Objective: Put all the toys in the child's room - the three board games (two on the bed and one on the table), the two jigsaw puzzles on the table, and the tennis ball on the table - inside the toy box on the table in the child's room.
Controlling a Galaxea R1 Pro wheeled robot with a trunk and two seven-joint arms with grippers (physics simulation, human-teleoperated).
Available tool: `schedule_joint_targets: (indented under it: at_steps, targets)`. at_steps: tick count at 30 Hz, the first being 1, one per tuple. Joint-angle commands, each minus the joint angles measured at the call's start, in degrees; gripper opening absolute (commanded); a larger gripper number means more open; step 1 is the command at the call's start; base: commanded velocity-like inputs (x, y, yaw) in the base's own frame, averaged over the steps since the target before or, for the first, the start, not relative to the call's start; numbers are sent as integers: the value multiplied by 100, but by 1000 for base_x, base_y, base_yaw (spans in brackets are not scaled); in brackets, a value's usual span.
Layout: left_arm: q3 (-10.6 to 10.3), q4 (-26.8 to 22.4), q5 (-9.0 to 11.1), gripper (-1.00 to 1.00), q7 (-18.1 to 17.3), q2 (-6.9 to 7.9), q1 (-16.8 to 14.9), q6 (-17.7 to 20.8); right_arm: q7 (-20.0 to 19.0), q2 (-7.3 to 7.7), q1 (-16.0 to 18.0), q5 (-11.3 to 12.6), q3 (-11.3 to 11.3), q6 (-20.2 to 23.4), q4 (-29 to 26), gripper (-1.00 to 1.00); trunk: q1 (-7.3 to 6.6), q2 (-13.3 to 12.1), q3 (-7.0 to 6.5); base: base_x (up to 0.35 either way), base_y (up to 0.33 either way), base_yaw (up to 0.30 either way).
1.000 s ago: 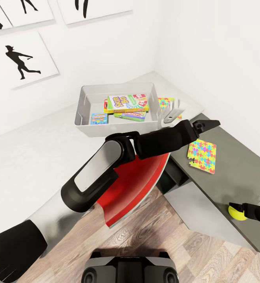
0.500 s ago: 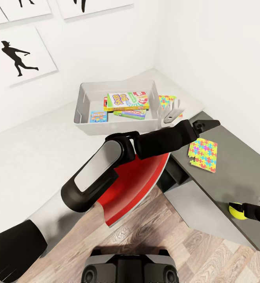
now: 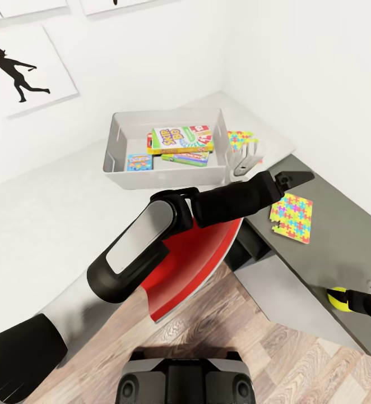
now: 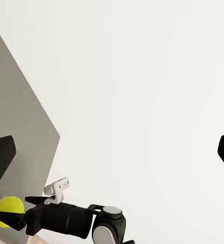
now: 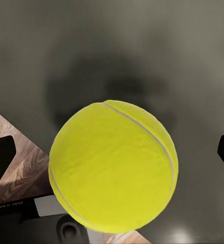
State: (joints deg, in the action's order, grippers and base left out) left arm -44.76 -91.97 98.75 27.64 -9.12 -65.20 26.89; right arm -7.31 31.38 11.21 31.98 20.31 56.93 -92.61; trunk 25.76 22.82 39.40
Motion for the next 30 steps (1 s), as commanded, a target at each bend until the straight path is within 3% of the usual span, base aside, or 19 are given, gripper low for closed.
schedule_joint_targets:
  at_steps: [1,30]
  targets:
    - [3,-5,57,100,51,-2,-4,-1,-60,1,4,-52,8,28,-3,100,3,10,17,0,0,0]
    - [6,-5,57,100,54,-2,-5,0,-57,-6,4,-52,8,35,-3,100,3,10,83,0,0,0]
